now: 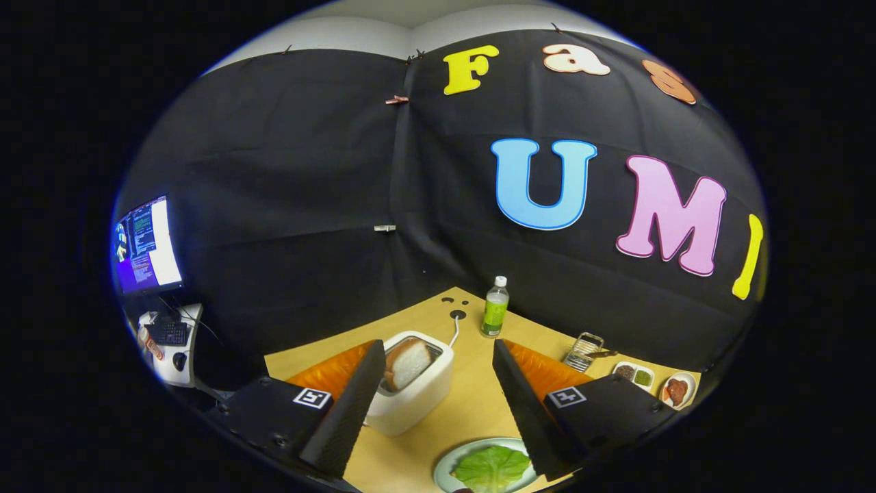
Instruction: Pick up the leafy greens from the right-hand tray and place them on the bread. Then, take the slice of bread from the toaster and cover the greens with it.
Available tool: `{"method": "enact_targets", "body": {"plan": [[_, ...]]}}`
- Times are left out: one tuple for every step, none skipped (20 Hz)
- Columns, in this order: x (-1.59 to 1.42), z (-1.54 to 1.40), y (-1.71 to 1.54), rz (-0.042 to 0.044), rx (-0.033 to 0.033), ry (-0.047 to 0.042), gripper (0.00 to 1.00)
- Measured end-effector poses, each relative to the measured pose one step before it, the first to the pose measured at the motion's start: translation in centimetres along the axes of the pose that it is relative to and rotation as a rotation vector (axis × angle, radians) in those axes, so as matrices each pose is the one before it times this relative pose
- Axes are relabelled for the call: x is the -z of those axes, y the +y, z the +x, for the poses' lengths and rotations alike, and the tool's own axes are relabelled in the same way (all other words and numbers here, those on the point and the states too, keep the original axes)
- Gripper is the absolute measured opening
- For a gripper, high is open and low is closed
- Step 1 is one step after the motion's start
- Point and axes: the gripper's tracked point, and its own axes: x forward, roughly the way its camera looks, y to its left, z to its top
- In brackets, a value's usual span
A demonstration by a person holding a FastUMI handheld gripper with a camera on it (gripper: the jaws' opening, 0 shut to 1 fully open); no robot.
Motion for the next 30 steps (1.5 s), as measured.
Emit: {"method": "enact_targets", "body": {"plan": [[0.162,1.148,0.660,0.01052,0.00189,0.00709,0.98],[0.221,1.101,0.337,0.00946,0.00729,0.01305,0.98],[0.398,1.088,0.378,0.01971,0.00726,0.01303,0.98],[0.423,1.189,0.637,0.02198,-0.00317,0.00943,0.98],[0.469,1.012,0.258,0.01932,0.00528,0.01393,0.98],[0.766,1.015,0.114,0.02196,0.00575,0.01862,0.98],[0.701,0.937,0.427,0.02345,-0.00163,0.01963,0.98],[0.830,0.996,0.249,0.02062,0.00124,0.02253,0.98],[0.686,0.936,0.111,0.01311,0.00386,0.01857,0.97],[0.748,1.175,-0.195,0.00738,0.00813,0.01836,0.97],[0.789,1.049,-0.135,0.00600,0.00973,0.01903,0.97],[0.816,0.867,-0.021,0.00986,0.00486,0.01874,0.97],[0.689,1.055,-0.073,0.00897,0.00803,0.02053,0.98],[0.699,0.904,-0.166,0.00901,0.00839,0.01695,0.99],[0.686,0.871,-0.121,0.00855,0.00968,0.01904,0.99],[0.660,0.384,0.067,0.01136,0.00522,0.01745,0.99],[0.439,0.549,-0.158,0.01060,0.01092,0.01814,0.99],[0.240,0.261,-0.470,0.01257,0.01596,0.00684,0.97],[-0.071,0.206,-0.283,0.01143,0.01416,-0.00009,0.89],[-0.140,0.066,-0.144,0.00633,0.00973,-0.00494,0.85],[-0.190,0.068,-0.197,0.00833,0.00953,-0.00191,0.72],[0.131,0.076,-0.317,0.02020,0.01317,0.00777,0.59],[0.558,-0.049,-0.354,0.03115,0.01829,0.02738,0.46],[0.544,0.187,0.304,0.02922,-0.00664,0.02255,0.34],[-0.255,-0.425,0.264,0.00880,0.00055,0.00218,0.21],[-0.327,0.168,-0.247,-0.01312,0.00780,-0.00839,0.20],[-0.062,0.055,-0.170,-0.01603,0.00822,-0.00693,0.16],[0.078,-0.291,0.221,-0.00659,-0.00286,-0.00208,0.16],[0.015,-0.364,0.251,-0.00182,-0.00678,-0.00215,0.14],[-0.054,-0.524,0.069,-0.00024,-0.00127,-0.00763,0.14]]}}
